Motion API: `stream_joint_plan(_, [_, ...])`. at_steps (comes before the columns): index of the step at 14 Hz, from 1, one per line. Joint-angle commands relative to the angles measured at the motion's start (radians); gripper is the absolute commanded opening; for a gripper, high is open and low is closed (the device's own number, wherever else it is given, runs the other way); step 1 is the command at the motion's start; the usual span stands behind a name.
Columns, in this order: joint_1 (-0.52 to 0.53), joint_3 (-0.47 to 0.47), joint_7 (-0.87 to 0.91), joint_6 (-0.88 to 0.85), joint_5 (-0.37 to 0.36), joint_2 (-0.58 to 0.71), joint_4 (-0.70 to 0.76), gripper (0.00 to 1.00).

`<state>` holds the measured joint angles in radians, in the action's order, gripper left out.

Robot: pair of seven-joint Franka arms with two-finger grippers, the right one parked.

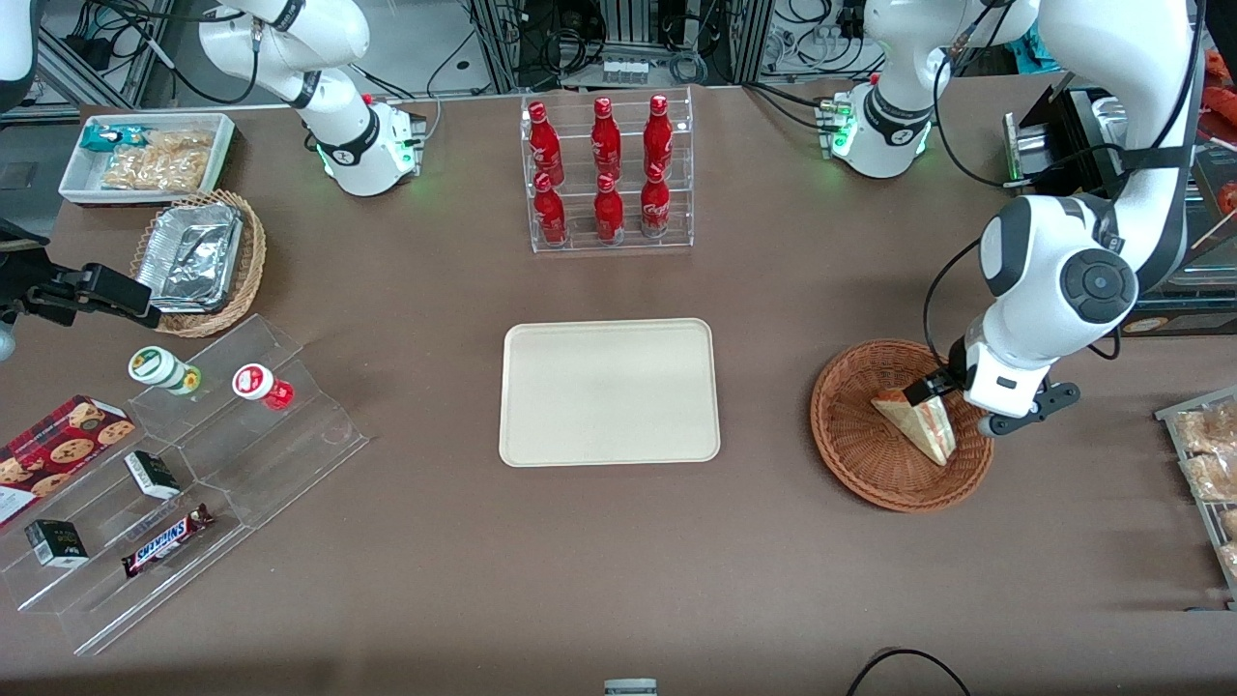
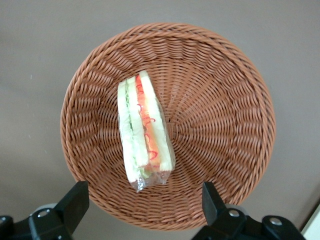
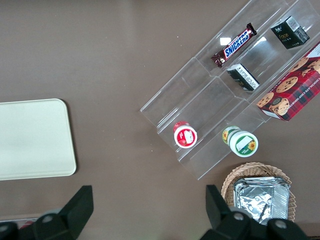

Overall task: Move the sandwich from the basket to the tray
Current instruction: 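Lower the open left gripper over the sandwich in the wicker basket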

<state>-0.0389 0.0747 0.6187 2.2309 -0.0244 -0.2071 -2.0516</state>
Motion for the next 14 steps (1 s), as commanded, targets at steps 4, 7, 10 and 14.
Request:
stream_joint_plan(4, [0.002,0.004,0.340,0.127,-0.005,-0.084,-0.007,1.00])
stream_joint_plan(7, [0.007,0.004,0.339,0.130,-0.006,-0.116,-0.013,1.00])
stream_joint_plan(10, [0.007,0.004,0.334,0.128,-0.009,-0.140,-0.012,0.94])
stream_joint_plan(14, [0.005,0.002,0.328,0.119,-0.019,-0.133,-0.012,0.06])
